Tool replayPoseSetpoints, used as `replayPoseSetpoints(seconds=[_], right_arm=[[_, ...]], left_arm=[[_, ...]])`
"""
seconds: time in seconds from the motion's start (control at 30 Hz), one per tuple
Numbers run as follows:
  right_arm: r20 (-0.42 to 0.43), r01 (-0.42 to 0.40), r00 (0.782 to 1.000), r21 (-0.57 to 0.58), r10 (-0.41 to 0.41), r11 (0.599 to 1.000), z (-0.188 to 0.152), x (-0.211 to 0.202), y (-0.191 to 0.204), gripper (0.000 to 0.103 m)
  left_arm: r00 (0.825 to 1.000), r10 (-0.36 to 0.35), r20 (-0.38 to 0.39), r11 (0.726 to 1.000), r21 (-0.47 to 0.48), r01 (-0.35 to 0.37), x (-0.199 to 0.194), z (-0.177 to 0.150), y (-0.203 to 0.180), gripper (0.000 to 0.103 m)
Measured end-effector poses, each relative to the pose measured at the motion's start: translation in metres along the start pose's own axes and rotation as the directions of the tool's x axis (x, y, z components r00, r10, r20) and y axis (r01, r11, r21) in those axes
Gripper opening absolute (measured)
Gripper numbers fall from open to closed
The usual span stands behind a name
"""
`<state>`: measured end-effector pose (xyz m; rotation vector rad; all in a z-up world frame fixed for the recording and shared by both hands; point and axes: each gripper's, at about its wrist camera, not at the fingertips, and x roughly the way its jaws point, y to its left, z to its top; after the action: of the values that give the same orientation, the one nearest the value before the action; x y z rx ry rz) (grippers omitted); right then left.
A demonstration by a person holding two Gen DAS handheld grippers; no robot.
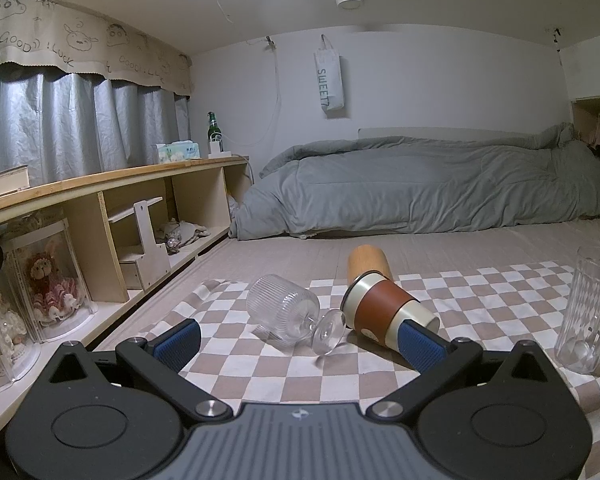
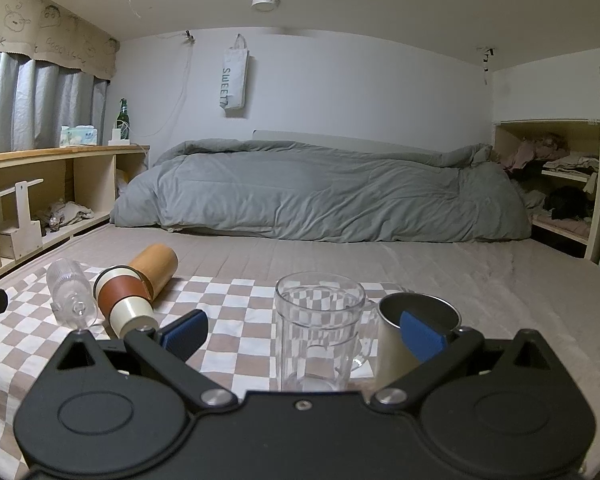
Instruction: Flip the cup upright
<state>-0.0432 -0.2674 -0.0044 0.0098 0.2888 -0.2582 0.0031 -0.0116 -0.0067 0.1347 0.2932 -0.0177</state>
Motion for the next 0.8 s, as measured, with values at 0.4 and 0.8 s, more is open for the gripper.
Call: replayPoseSetpoints(seconds=[0.4, 0.8], right_arm=[[-0.001, -0.005, 1.0, -0.003, 0.005, 1.0, 0.0003, -0.0006, 0.0012, 0.103], [-0.002, -0.005, 1.0, -0.002, 0.005, 1.0, 0.0004, -0.0006, 0.0014, 0.103]], left_arm=[[1.0, 0.0, -0.001, 1.0, 0.001, 0.0, 0.0001, 0.0001, 0.0, 0.103], [1.0, 0.001, -0.001, 1.0, 0.001, -0.001, 0.001, -0.0018, -0.0016, 0.103]])
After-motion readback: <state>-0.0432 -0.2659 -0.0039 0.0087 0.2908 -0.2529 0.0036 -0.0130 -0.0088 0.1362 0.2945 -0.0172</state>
